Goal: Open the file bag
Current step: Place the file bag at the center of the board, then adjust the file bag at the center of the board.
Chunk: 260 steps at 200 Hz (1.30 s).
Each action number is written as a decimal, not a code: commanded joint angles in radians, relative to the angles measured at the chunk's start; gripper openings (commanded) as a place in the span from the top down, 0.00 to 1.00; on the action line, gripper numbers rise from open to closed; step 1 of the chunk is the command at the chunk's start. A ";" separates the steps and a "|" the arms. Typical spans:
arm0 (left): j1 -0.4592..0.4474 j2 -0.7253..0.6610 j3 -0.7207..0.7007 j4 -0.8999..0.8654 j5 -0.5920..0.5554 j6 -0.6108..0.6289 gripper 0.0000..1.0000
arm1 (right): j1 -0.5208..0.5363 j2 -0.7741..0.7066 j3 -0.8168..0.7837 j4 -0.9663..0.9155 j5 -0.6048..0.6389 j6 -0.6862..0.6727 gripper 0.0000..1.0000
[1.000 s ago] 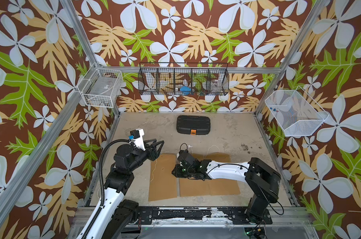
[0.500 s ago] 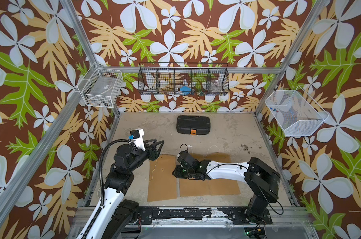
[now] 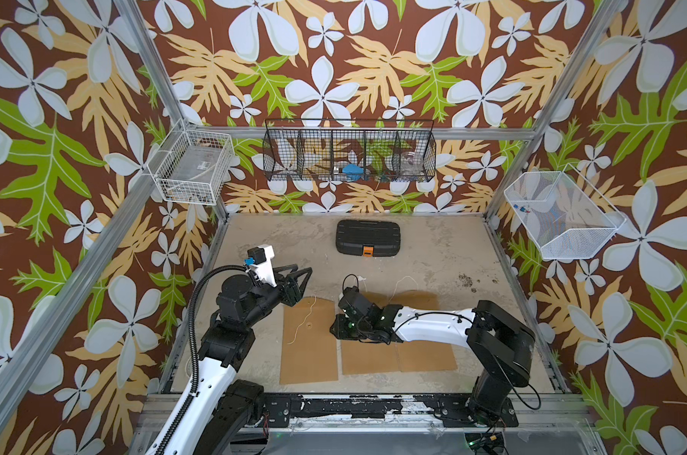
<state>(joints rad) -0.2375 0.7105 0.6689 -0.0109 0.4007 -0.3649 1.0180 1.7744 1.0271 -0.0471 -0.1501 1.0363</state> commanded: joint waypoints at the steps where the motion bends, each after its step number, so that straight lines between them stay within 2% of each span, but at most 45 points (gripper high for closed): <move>1: 0.002 -0.003 0.005 0.006 0.006 0.010 0.42 | 0.001 -0.011 0.002 -0.025 0.022 -0.007 0.73; 39: 0.001 -0.004 0.005 0.005 0.002 0.011 0.42 | 0.002 -0.030 0.009 -0.058 0.048 -0.022 0.74; 101: 0.002 0.007 0.001 -0.010 -0.030 0.000 0.41 | 0.016 -0.017 0.057 -0.136 0.086 -0.069 0.81; 148: 0.001 0.019 -0.012 -0.142 -0.110 -0.151 0.45 | 0.003 -0.101 0.046 -0.217 0.191 -0.117 0.82; 184: -0.004 0.074 -0.077 -0.182 -0.126 -0.232 0.49 | -0.079 -0.223 -0.014 -0.235 0.206 -0.162 0.82; 212: -0.120 0.101 -0.064 -0.270 -0.292 -0.248 0.53 | -0.181 -0.355 -0.074 -0.271 0.233 -0.211 0.80; 260: -0.365 0.185 -0.083 -0.390 -0.546 -0.377 0.69 | -0.342 -0.558 -0.140 -0.335 0.245 -0.297 0.78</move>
<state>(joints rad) -0.5213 0.8631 0.6098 -0.3168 0.0345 -0.6491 0.7227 1.2751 0.9035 -0.3340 0.0792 0.8036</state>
